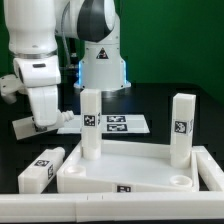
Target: Assemble desk
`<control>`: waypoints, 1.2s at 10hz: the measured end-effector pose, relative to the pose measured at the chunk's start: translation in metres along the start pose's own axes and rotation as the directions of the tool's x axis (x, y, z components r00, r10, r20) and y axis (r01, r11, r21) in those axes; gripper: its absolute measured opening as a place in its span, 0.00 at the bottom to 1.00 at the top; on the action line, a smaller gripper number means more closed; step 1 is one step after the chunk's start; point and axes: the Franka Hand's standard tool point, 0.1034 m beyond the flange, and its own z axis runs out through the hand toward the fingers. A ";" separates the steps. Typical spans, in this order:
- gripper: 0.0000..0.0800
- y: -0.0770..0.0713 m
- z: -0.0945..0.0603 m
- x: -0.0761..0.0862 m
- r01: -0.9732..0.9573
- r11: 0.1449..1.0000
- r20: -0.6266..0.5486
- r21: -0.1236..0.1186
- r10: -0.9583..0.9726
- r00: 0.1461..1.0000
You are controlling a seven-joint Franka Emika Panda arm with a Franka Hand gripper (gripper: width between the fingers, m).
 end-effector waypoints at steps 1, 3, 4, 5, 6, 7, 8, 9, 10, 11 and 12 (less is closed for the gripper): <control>0.35 -0.002 0.001 -0.001 0.092 0.996 0.007 0.010 -0.092 0.996; 0.35 -0.002 0.007 0.014 0.397 0.918 -0.018 0.016 -0.397 0.918; 0.35 -0.001 0.008 0.015 0.492 0.871 -0.021 0.014 -0.491 0.871; 0.35 -0.009 0.009 0.011 0.524 0.851 -0.039 0.028 -0.523 0.851; 0.35 -0.015 0.010 0.008 0.541 0.840 -0.056 0.044 -0.539 0.840; 0.35 -0.015 0.010 0.006 0.585 0.809 -0.051 0.052 -0.583 0.811; 0.47 -0.016 0.010 0.005 0.586 0.808 -0.051 0.055 -0.584 0.810; 0.47 -0.017 0.010 0.005 0.563 0.824 -0.049 0.057 -0.561 0.826; 0.68 -0.017 0.009 0.004 0.522 0.851 -0.045 0.058 -0.520 0.853; 0.79 -0.015 0.001 0.001 0.468 0.882 -0.027 0.053 -0.467 0.884; 0.81 -0.011 -0.007 -0.001 0.316 0.947 -0.009 0.052 -0.316 0.949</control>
Offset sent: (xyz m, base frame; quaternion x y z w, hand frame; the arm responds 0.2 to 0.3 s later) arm -0.0020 0.0499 -0.0090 -0.0475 0.0624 -0.3236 0.9429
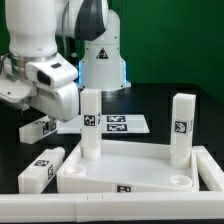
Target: Assemble desk
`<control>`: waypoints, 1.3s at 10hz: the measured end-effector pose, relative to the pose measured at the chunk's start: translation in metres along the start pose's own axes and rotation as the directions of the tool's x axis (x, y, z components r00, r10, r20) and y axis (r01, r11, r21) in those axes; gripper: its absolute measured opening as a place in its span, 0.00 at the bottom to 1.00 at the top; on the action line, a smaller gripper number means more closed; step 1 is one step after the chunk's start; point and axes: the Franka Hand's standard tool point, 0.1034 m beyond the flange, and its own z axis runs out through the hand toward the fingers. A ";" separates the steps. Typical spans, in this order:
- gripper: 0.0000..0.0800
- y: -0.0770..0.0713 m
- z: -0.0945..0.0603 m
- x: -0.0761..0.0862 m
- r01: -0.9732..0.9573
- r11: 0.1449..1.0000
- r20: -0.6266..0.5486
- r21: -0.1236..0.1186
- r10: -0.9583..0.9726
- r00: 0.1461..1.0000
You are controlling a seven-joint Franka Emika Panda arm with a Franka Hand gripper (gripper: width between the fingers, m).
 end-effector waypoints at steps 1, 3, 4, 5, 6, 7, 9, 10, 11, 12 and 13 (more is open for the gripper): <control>0.81 0.005 -0.006 -0.003 -0.181 0.984 0.002 0.007 0.181 0.984; 0.81 0.021 -0.020 -0.013 -0.486 0.873 0.013 0.038 0.485 0.874; 0.81 0.032 -0.028 -0.023 -0.575 0.817 0.028 0.039 0.575 0.818; 0.81 0.032 -0.028 -0.028 -0.556 0.831 0.026 0.022 0.556 0.831; 0.81 0.032 -0.027 -0.026 -0.650 0.760 0.028 0.023 0.649 0.760; 0.81 0.032 -0.027 -0.026 -0.701 0.712 0.029 0.021 0.701 0.713; 0.81 0.021 -0.025 -0.032 -0.817 0.576 0.019 0.021 0.817 0.577; 0.81 0.016 -0.026 -0.035 -0.906 0.422 0.010 0.028 0.906 0.422; 0.81 0.013 -0.026 -0.035 -0.956 0.286 0.010 0.058 0.958 0.287; 0.81 0.013 -0.026 -0.035 -0.992 0.073 0.021 0.107 0.997 0.076; 0.81 0.017 -0.035 -0.045 -0.987 -0.054 0.066 0.148 0.997 -0.044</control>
Offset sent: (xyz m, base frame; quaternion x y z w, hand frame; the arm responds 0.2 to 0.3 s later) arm 0.0469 -0.0135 0.0206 0.0755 -0.0612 0.2558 0.9618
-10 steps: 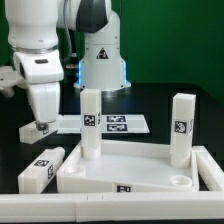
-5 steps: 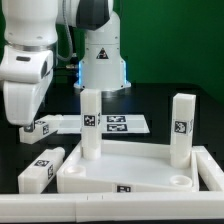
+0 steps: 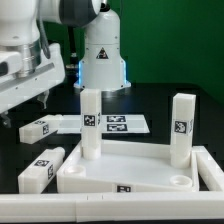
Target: Assemble desk
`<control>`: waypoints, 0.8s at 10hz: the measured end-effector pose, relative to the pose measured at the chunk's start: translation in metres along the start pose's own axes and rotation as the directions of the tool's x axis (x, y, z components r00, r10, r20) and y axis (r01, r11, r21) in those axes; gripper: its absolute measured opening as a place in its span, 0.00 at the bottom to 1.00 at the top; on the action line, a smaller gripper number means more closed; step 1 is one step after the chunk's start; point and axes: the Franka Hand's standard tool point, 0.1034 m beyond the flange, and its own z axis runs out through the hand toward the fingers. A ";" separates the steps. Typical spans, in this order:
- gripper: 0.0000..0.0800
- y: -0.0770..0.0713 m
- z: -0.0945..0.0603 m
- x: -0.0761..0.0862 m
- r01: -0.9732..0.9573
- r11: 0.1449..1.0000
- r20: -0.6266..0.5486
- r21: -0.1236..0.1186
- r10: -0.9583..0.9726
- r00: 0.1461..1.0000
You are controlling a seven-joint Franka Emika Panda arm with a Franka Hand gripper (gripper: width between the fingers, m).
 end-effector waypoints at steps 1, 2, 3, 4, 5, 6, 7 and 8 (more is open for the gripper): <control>0.81 0.007 -0.003 0.006 -0.054 0.998 -0.009 -0.012 0.054 0.998; 0.81 0.003 -0.001 0.007 -0.127 0.992 -0.012 -0.002 0.127 0.992; 0.81 0.003 -0.001 0.008 -0.173 0.985 -0.013 -0.001 0.173 0.985; 0.81 0.002 0.000 0.009 -0.241 0.970 -0.013 0.010 0.241 0.970; 0.81 0.000 0.001 0.012 -0.415 0.908 0.002 0.058 0.415 0.910; 0.81 -0.001 0.006 0.017 -0.546 0.833 0.019 0.088 0.547 0.837; 0.81 -0.009 0.017 0.018 -0.663 0.736 0.061 0.140 0.662 0.747; 0.81 -0.007 0.018 0.020 -0.716 0.679 0.074 0.163 0.715 0.695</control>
Offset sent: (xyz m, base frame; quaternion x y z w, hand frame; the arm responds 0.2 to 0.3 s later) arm 0.0000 0.0000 0.0000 0.0000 0.0000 0.1296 0.9916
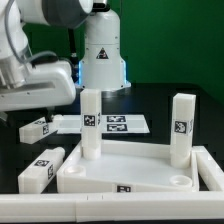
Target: Assemble desk
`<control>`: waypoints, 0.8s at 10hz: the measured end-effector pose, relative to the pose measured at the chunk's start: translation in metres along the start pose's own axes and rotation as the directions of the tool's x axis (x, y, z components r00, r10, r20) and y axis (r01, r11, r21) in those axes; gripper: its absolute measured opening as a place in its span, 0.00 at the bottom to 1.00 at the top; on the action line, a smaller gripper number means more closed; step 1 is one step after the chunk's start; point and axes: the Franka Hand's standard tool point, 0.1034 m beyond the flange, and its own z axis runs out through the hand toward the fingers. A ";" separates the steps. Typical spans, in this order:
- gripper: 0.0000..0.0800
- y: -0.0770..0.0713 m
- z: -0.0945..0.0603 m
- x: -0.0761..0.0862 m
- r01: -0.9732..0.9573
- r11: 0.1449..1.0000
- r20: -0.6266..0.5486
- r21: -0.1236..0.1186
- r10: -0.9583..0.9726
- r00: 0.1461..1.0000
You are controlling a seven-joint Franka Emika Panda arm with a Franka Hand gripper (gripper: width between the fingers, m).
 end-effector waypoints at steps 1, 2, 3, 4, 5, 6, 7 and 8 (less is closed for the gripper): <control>0.81 -0.003 -0.002 0.005 -0.015 1.000 -0.037 -0.015 0.015 0.999; 0.81 -0.005 0.000 0.004 -0.034 0.999 -0.033 -0.010 0.033 0.999; 0.81 -0.005 0.001 0.004 -0.024 1.000 -0.021 -0.008 0.024 0.999; 0.81 -0.004 0.003 0.000 -0.045 0.999 0.012 0.016 0.045 0.999; 0.81 0.005 0.003 -0.003 -0.090 0.995 0.048 0.047 0.088 0.995; 0.81 0.016 -0.009 0.004 -0.115 0.992 0.083 0.057 0.110 0.990; 0.81 0.020 -0.009 -0.002 -0.145 0.986 0.182 0.079 0.129 0.975; 0.81 0.024 -0.008 -0.005 -0.181 0.979 0.316 0.099 0.142 0.938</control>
Offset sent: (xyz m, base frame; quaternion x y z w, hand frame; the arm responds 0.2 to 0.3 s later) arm 0.0000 0.0000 0.0000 0.0000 -0.0650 0.0000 0.9979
